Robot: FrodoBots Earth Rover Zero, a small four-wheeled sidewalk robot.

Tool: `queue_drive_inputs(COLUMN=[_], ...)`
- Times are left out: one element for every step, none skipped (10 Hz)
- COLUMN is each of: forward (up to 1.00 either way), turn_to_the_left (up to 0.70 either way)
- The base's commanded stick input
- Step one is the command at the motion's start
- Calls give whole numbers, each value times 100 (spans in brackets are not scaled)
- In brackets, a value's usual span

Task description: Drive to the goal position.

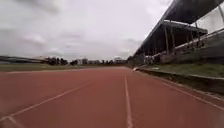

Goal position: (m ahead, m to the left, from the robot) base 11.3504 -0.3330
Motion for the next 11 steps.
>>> queue_drive_inputs(forward=[70,70,70,70,70,70,70,70,70,70,70], turn_to_the_left=[-9,-6,-1,-8,-10,-9,-9,-8,-8,-7,-7])
